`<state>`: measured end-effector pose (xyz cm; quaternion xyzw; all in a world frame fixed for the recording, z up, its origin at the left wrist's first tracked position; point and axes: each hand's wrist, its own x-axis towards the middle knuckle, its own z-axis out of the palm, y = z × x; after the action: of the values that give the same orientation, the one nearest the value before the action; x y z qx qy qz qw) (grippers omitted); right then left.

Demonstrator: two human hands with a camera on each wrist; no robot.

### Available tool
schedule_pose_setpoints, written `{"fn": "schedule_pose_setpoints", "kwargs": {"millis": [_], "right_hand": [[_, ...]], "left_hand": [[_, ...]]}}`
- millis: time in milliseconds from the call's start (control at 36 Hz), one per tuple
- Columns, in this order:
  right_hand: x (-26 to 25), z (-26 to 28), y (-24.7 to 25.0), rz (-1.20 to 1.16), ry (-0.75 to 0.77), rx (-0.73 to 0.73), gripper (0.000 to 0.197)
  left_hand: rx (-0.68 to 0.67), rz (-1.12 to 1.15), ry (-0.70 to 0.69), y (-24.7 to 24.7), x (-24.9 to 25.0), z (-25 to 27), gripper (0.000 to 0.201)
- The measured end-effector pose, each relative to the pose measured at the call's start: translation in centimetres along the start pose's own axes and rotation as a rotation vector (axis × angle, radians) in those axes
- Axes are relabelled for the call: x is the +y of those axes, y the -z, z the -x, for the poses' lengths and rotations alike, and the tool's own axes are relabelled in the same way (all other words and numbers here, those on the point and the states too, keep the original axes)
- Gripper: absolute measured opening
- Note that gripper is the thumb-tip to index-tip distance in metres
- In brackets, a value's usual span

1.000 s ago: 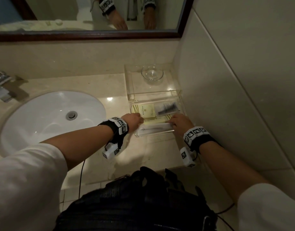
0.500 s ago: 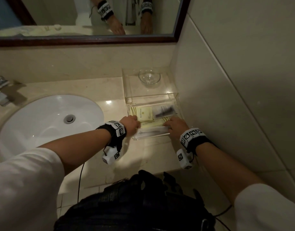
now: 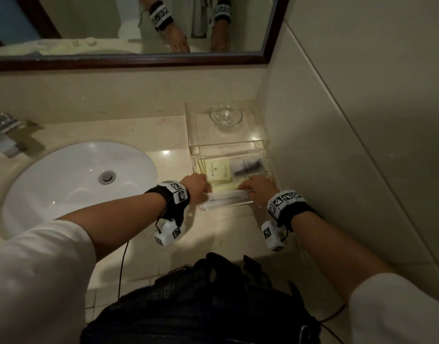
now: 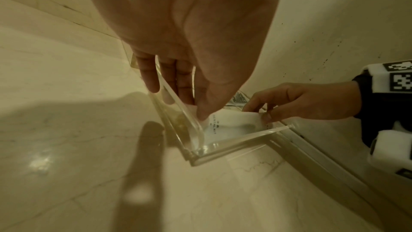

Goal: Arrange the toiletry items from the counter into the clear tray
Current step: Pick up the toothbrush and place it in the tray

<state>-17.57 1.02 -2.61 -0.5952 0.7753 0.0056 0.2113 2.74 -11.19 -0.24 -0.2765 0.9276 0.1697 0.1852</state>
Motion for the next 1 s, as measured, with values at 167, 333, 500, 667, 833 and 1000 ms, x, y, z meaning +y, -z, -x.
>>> {"fn": "schedule_pose_setpoints", "kwargs": {"millis": [167, 333, 500, 667, 833, 1000], "right_hand": [[-1.3, -0.9, 0.2, -0.086, 0.044, 0.080, 0.033], [-3.1, -2.4, 0.5, -0.001, 0.109, 0.011, 0.031], [-3.6, -3.0, 0.4, -0.024, 0.103, 0.035, 0.034], [-3.4, -2.7, 0.5, -0.072, 0.077, 0.040, 0.030], [-1.6, -1.5, 1.1, -0.139, 0.008, 0.030, 0.023], [0.6, 0.4, 1.0, -0.212, -0.007, 0.078, 0.023]], "left_hand": [[0.005, 0.029, 0.008, 0.2, -0.1, 0.1, 0.027], [-0.001, 0.026, 0.010, 0.2, -0.4, -0.2, 0.028], [-0.009, 0.015, -0.020, 0.3, -0.6, -0.2, 0.028], [-0.007, -0.039, -0.049, 0.3, -0.8, -0.5, 0.027], [0.057, -0.083, -0.022, 0.2, -0.3, -0.4, 0.022], [0.088, 0.086, -0.074, 0.1, -0.4, -0.3, 0.033]]}}
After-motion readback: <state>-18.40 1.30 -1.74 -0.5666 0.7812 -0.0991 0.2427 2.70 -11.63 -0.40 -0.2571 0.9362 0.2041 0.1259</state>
